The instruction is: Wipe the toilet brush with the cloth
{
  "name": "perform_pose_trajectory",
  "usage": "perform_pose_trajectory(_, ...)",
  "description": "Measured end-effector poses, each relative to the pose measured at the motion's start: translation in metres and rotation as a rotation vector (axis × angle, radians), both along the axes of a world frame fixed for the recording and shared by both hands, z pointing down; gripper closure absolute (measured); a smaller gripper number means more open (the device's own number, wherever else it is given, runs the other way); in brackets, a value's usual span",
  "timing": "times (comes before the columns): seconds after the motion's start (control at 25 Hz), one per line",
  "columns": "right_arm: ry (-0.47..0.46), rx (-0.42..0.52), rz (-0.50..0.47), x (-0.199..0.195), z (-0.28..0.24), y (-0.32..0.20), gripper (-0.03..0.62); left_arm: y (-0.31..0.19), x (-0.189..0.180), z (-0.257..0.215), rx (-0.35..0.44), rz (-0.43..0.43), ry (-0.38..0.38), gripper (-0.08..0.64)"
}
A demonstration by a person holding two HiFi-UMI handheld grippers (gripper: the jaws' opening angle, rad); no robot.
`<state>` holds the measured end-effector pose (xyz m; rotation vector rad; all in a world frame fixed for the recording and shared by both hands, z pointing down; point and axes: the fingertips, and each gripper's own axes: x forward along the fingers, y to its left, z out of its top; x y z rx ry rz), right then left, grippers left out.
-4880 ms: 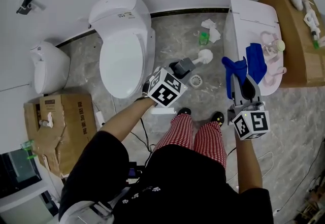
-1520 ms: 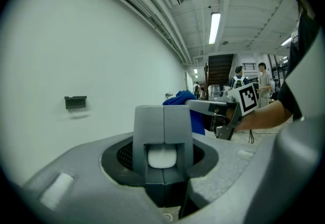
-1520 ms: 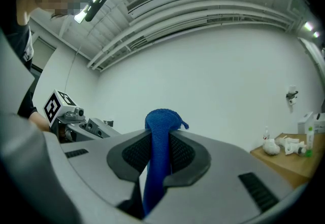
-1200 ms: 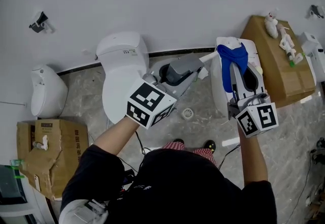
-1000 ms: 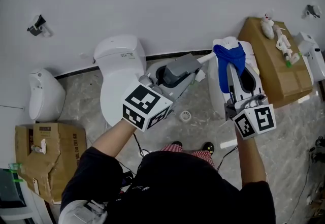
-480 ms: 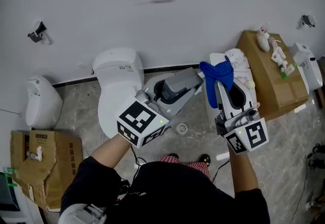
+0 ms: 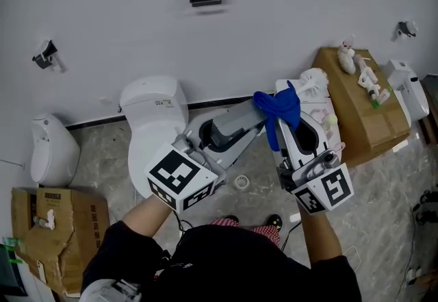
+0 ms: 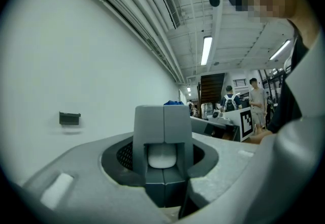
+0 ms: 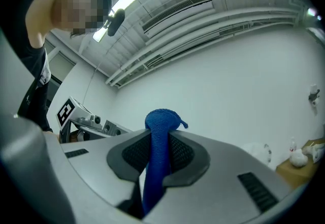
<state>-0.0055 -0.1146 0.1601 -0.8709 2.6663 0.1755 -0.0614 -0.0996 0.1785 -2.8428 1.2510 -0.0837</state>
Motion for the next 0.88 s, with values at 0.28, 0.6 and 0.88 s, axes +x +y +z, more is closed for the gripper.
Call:
perform_pose_trajectory(0.28,-0.027,0.031,0.005,-0.008,-0.009,0.012,0.528,0.016,0.004,-0.015,0.014,0.036,0.082,0.393)
perform_pose_trajectory(0.6,0.013,0.075,0.069,-0.006,-0.019,0.021,0.528,0.025,0.007,-0.023,0.016,0.07,0.125,0.393)
perform_pose_trajectory(0.88,0.028,0.059,0.102,-0.014,-0.018,0.018,0.528,0.022,-0.002,-0.022,0.004,0.093,0.129,0.393)
